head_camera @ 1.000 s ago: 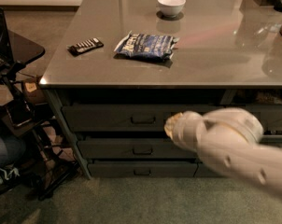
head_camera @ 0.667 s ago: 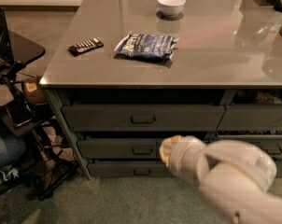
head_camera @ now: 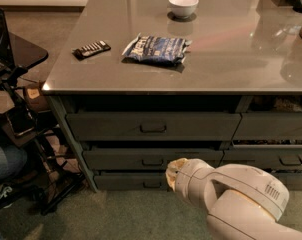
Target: Open top drawer
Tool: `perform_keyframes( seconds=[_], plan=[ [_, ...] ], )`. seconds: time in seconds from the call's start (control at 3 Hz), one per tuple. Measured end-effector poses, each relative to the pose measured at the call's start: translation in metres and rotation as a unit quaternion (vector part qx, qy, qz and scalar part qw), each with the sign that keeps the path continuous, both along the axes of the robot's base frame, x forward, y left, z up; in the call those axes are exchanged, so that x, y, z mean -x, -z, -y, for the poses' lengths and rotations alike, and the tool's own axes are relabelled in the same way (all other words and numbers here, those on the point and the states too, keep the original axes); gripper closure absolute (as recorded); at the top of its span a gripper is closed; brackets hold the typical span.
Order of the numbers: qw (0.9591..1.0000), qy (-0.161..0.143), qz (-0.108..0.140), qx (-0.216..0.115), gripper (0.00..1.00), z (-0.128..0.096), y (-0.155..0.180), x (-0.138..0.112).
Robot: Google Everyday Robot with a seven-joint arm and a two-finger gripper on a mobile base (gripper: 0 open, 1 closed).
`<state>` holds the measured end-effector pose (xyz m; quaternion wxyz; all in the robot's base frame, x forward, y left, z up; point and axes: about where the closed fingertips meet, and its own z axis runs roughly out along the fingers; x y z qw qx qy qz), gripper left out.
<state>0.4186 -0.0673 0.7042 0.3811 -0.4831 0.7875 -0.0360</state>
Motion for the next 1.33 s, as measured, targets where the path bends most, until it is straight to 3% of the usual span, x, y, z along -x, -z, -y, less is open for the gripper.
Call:
perform_keyframes(
  seconds=[0.67,1.0,1.33],
  plan=[
    [1.0,0.0,0.0,0.0,0.11,0.0,0.0,0.0],
    [1.0,0.0,0.0,0.0,0.0,0.0,0.0,0.0],
    [1.0,0.0,0.0,0.0,0.0,0.0,0.0,0.0]
  ],
)
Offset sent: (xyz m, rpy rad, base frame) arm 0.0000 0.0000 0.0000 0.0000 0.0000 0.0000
